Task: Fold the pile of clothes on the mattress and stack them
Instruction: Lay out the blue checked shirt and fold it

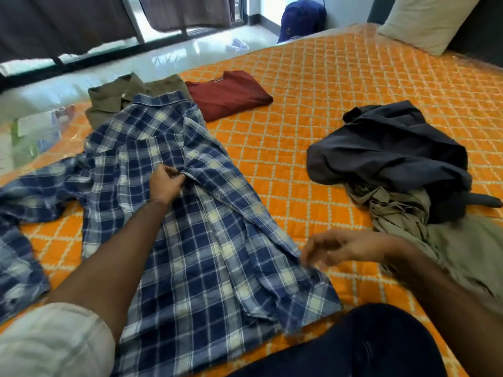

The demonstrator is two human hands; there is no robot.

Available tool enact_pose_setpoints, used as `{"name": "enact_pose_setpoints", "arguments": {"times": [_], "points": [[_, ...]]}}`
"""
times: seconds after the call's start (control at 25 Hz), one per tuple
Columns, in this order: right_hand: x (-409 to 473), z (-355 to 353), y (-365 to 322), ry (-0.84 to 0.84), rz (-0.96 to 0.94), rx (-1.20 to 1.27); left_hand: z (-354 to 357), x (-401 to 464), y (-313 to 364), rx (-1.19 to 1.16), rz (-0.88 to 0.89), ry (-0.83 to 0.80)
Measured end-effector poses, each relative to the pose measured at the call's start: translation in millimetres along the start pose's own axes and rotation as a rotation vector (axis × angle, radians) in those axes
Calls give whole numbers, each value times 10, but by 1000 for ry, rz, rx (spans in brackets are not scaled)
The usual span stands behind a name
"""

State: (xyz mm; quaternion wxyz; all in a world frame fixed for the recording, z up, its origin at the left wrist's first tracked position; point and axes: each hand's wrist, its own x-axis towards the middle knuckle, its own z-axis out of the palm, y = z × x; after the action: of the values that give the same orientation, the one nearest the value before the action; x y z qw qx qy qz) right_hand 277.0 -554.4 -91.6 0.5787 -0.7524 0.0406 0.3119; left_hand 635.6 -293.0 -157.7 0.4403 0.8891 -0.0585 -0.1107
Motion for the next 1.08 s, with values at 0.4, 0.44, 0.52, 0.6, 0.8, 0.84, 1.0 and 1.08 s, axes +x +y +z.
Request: {"name": "enact_pose_setpoints", "arguments": {"times": [0.4, 0.44, 0.52, 0.6, 0.8, 0.84, 1.0, 1.08], "points": [[1596, -181, -399, 587, 154, 159, 180, -262, 246, -355, -402, -353], [1585, -183, -416, 554, 189, 117, 195, -246, 251, -388, -419, -356], [1421, -157, -427, 472, 251, 31, 212, -241, 242, -458, -442, -316], [1146, -62, -347, 400, 306, -148, 214, -314, 197, -476, -452, -342], [695, 686, -71, 570, 357, -372, 371, -835, 179, -345, -344, -592], [678, 756, -59, 630, 355, -390, 413, -903, 207, -359, -335, -559], [431, 679, -412, 822, 328, -500, 388, -968, 399, -500, -380, -436], [350, 816, -697, 808, 321, -733, 315, -938, 416, -501, -382, -399]]}}
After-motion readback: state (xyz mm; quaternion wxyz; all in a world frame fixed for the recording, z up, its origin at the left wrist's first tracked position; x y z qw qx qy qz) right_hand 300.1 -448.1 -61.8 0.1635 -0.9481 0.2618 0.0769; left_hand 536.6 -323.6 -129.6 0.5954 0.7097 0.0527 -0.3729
